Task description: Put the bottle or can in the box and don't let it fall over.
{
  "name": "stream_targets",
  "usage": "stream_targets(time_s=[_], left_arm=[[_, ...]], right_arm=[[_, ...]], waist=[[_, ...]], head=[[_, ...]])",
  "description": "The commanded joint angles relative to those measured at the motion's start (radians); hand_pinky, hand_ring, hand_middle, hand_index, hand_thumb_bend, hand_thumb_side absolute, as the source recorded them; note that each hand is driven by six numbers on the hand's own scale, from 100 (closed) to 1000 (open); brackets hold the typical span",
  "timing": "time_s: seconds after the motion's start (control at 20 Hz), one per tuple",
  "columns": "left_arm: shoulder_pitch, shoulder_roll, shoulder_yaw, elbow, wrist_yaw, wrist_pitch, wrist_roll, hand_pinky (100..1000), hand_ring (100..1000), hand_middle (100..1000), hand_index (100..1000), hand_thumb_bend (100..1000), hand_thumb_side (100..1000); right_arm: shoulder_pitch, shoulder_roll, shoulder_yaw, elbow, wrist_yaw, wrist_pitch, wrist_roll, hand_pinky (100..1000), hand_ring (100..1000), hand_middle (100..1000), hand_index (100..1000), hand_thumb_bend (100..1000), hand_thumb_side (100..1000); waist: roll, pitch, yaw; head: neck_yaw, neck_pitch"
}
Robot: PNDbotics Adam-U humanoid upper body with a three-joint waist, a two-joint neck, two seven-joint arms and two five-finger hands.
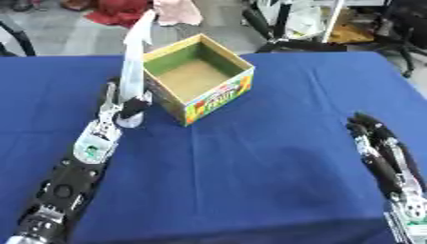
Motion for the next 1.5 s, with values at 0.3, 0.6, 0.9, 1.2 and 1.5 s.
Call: stream_targets(time_s=[0.3, 0.6, 0.9, 1.2, 1.5], left_arm=[[-0.124, 0.054, 0.005, -0.068, 0.06, 0.014, 0.026, 820, 856, 845, 363, 100, 100], [-0.235, 0.007, -0.027, 0.056, -0.035, -0.043, -0.021, 827, 862, 851, 411, 100, 170], [-0.257, 0.0, -0.04, 0.126, -0.21, -0.069, -0.049, 833, 890, 909, 868, 802, 598], [-0.247, 0.006, -0.03, 0.146, -0.346, -0.028, -0.064, 862, 920, 950, 1000, 1000, 942], [-0.18, 0.056, -0.022, 0.035, -0.271, -0.032, -0.107, 850, 917, 937, 1000, 1000, 839]], right_arm=[[-0.015, -0.01, 0.008, -0.009, 0.004, -0.003, 0.009, 904, 847, 791, 871, 100, 590], [-0.038, 0.012, 0.038, -0.012, 0.006, -0.005, 0.037, 904, 847, 792, 871, 100, 588], [-0.053, 0.032, 0.057, -0.018, 0.013, -0.008, 0.061, 904, 847, 792, 871, 100, 587], [-0.054, 0.032, 0.05, -0.02, 0.017, -0.008, 0.055, 904, 847, 792, 870, 100, 586], [-0.05, 0.025, 0.037, -0.02, 0.022, -0.007, 0.044, 904, 847, 792, 870, 100, 586]], waist=[[-0.002, -0.012, -0.02], [-0.009, -0.003, -0.087], [-0.013, 0.002, -0.119], [-0.014, 0.002, -0.116], [-0.007, 0.001, -0.091]], head=[[0.017, -0.002], [0.065, -0.002], [0.078, -0.002], [0.074, -0.002], [0.055, -0.002]])
